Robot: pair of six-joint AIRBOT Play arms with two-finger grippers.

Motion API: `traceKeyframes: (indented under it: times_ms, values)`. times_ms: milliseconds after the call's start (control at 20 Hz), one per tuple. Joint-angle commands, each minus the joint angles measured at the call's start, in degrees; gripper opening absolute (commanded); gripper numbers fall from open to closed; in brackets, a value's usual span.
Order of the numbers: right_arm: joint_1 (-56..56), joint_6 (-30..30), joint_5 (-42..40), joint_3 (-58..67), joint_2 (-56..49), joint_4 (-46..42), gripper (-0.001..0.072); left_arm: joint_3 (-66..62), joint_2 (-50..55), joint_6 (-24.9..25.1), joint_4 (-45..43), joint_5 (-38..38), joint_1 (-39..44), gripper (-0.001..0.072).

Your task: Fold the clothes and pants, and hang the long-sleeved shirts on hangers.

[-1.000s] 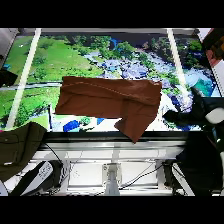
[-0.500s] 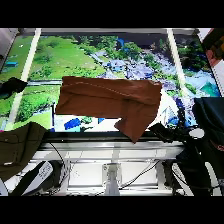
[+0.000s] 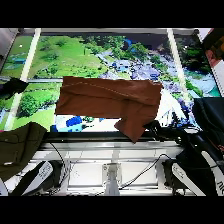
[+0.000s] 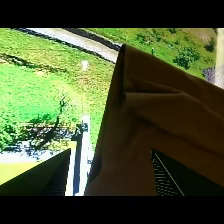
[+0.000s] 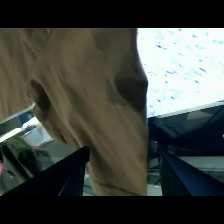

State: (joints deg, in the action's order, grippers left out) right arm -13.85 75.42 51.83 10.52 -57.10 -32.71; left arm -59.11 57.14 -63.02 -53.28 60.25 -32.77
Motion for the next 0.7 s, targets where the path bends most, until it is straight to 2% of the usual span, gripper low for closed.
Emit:
traceKeyframes:
  times_ms: [0, 200, 250, 400, 550, 650]
  values:
    - [0.0, -5.0, -2.3, -0.1, -4.4, 1.2, 0.0552, 0.0, 0.0, 0.0, 0.0, 0.0, -0.1, 0.0531]
    - [0.0, -7.7, -4.7, -0.1, -6.0, 1.4, 0.0552, 0.0, 0.0, 0.0, 0.7, 0.0, -0.1, 0.0531]
    - [0.0, -7.6, -5.3, -0.1, -6.0, 1.5, 0.0521, 0.0, 0.0, 0.0, 1.2, 0.0, -0.1, 0.0531]
    - [0.0, -8.2, -5.4, 0.1, -6.0, 1.4, 0.05, 0.0, 0.0, 0.0, 1.5, 0.0, -0.1, 0.0531]
    - [0.0, -9.1, -7.0, 0.1, -6.0, 1.5, 0.0369, 1.2, 0.0, 0.0, 1.5, 0.0, -0.1, 0.0531]
    - [0.0, -9.1, -8.1, 0.1, -6.0, 3.0, 0.0343, 3.3, 0.0, 0.0, 1.5, 0.0, -0.1, 0.0531]
